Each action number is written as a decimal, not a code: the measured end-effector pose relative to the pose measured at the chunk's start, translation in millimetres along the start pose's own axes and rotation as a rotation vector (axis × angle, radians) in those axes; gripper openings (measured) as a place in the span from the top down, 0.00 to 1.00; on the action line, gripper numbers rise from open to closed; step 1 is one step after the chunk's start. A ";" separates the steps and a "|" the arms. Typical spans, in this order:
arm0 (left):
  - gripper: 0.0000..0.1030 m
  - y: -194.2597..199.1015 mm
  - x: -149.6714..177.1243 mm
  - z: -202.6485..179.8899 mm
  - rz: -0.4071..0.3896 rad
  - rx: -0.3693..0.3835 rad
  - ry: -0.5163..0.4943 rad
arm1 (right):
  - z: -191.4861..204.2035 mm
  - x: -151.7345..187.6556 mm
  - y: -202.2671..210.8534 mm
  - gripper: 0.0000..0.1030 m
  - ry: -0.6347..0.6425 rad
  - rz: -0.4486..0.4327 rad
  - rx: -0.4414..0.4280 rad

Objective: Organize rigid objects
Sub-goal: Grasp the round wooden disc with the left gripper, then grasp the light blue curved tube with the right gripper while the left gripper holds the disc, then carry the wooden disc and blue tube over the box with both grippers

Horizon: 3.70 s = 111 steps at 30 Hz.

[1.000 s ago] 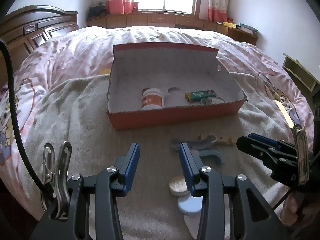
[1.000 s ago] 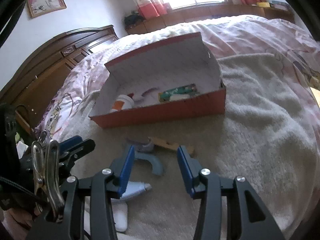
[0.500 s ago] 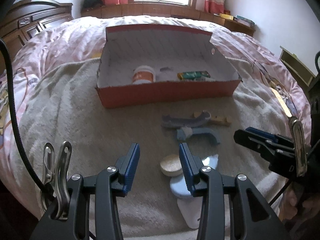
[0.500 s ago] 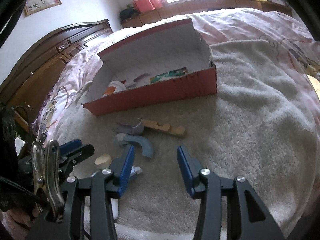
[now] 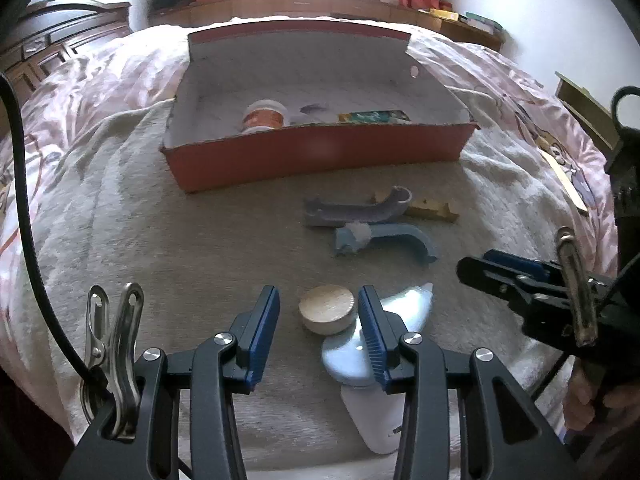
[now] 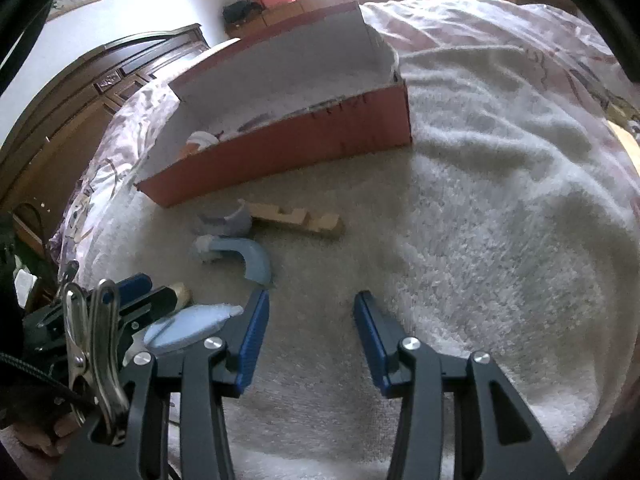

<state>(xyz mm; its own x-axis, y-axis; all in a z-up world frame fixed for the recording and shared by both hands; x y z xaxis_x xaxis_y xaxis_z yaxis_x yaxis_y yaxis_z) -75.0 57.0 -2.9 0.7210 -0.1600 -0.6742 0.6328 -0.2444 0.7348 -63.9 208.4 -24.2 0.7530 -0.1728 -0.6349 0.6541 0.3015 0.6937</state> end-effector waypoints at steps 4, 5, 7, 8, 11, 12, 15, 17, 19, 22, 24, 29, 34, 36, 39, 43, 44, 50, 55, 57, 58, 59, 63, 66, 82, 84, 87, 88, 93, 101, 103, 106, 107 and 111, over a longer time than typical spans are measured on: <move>0.59 -5.4 1.1 -3.7 0.011 -0.004 -0.016 | -0.1 0.8 -2.3 0.49 0.001 -0.006 -0.015; 0.59 -6.3 1.5 -4.2 0.013 -0.005 -0.016 | -0.3 0.8 -2.6 0.48 -0.004 -0.007 -0.023; 0.59 -8.1 1.4 -3.8 0.012 -0.007 -0.009 | -0.9 0.5 -3.3 0.46 -0.011 -0.009 -0.036; 0.59 -8.8 1.4 -3.5 0.012 -0.010 -0.006 | -0.8 0.4 -3.3 0.46 -0.012 -0.011 -0.039; 0.59 -11.1 1.3 -2.4 0.008 -0.009 0.004 | 1.5 0.5 -4.7 0.42 -0.004 -0.013 -0.040; 0.60 -11.7 1.4 -1.7 0.008 -0.007 0.008 | 2.8 0.6 -5.2 0.40 0.002 -0.014 -0.038; 0.68 -12.3 2.5 0.1 0.005 -0.001 0.016 | 7.2 1.8 -6.5 0.35 0.026 -0.018 -0.029; 0.68 -13.1 3.7 2.2 0.010 -0.001 0.023 | 8.9 2.4 -6.5 0.32 0.033 -0.023 -0.030; 0.68 -11.8 3.9 5.4 0.006 0.001 0.034 | 9.6 2.8 -6.1 0.29 0.033 -0.029 -0.038; 0.68 -8.7 3.2 13.4 -0.005 -0.003 0.060 | 9.5 3.1 -5.8 0.25 0.023 -0.039 -0.052; 0.68 -7.2 3.5 20.3 -0.010 -0.012 0.079 | 10.7 3.5 -5.9 0.21 0.024 -0.043 -0.064; 0.68 -2.4 6.5 44.5 -0.028 -0.059 0.125 | 17.3 5.4 -8.5 0.16 0.056 -0.048 -0.044; 0.68 4.1 12.0 72.3 -0.047 -0.101 0.179 | 26.7 0.2 -12.2 0.14 0.041 -0.010 0.013; 0.68 6.0 14.2 81.2 -0.053 -0.105 0.202 | 33.3 -4.3 -13.7 0.14 0.023 -0.007 -0.001; 0.68 8.0 17.9 92.7 -0.061 -0.110 0.232 | 45.1 -8.4 -15.9 0.15 0.029 -0.006 -0.006; 0.68 7.3 22.5 97.9 -0.069 -0.085 0.255 | 63.5 -13.2 -27.4 0.15 0.053 0.005 0.019; 0.68 7.9 22.8 97.6 -0.072 -0.083 0.255 | 67.7 -13.9 -31.2 0.15 0.051 0.008 0.023; 0.69 7.4 24.6 101.8 -0.087 -0.049 0.273 | 81.7 -15.8 -45.5 0.15 0.071 0.000 0.082; 0.68 7.7 25.1 102.4 -0.093 -0.035 0.280 | 81.5 -14.5 -52.9 0.16 0.095 -0.010 0.143; 0.68 7.2 25.7 102.5 -0.092 -0.032 0.282 | 81.9 -13.4 -53.3 0.21 0.116 -0.016 0.166; 0.69 6.9 25.7 102.3 -0.092 -0.032 0.281 | 81.5 -12.9 -53.1 0.23 0.126 -0.020 0.180; 0.69 7.0 25.7 102.4 -0.092 -0.033 0.281 | 81.5 -13.3 -53.1 0.27 0.135 -0.024 0.192; 0.68 6.9 25.8 101.8 -0.093 -0.035 0.279 | 80.9 -14.6 -52.6 0.30 0.156 -0.033 0.201; 0.68 6.8 25.8 101.8 -0.092 -0.037 0.278 | 80.6 -13.1 -50.6 0.30 0.163 -0.036 0.198; 0.68 12.5 21.1 99.9 -0.091 -0.060 0.269 | 66.2 -13.4 -21.4 0.30 0.105 -0.071 0.117; 0.68 14.6 19.6 98.4 -0.096 -0.063 0.265 | 63.7 -14.2 -17.6 0.30 0.099 -0.079 0.109; 0.69 18.4 15.6 95.3 -0.107 -0.066 0.252 | 60.3 -16.4 -12.1 0.30 0.093 -0.093 0.100; 0.68 19.9 14.0 93.9 -0.111 -0.067 0.246 | 59.4 -17.6 -9.6 0.30 0.092 -0.101 0.097; 0.69 25.1 5.9 87.4 -0.123 -0.069 0.225 | 56.4 -23.1 -0.1 0.30 0.090 -0.133 0.084; 0.68 31.1 -14.0 74.6 -0.146 -0.062 0.178 | 48.8 -32.6 11.8 0.30 0.082 -0.171 0.069; 0.68 31.6 -19.5 72.7 -0.150 -0.057 0.172 | 46.8 -35.4 13.1 0.30 0.079 -0.175 0.066; 0.68 32.9 -28.5 69.7 -0.160 -0.053 0.160 | 44.1 -40.3 15.0 0.30 0.077 -0.184 0.063; 0.68 33.3 -31.0 68.8 -0.164 -0.054 0.156 | 43.4 -42.2 15.9 0.30 0.079 -0.187 0.063; 0.69 35.2 -44.4 63.3 -0.180 -0.052 0.131 | 42.6 -50.0 18.7 0.30 0.081 -0.198 0.058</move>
<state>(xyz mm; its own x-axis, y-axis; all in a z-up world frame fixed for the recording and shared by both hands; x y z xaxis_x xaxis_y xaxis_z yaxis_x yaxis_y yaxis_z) -102.7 -5.0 48.1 0.6239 0.0083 -0.7815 0.7656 -0.2073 0.6090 -86.3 182.8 35.0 0.6029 -0.1466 -0.7842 0.7933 0.2147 0.5698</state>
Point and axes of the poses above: each gripper's, at about its wrist camera, not at the fingertips, and y roughly against the way its jaws point, z to its left, x to its underside, the point moved 6 cm from there along -y, roughly the way its jaws point, and after that the axes turned 4 degrees about -z, right-handed, at the moved point
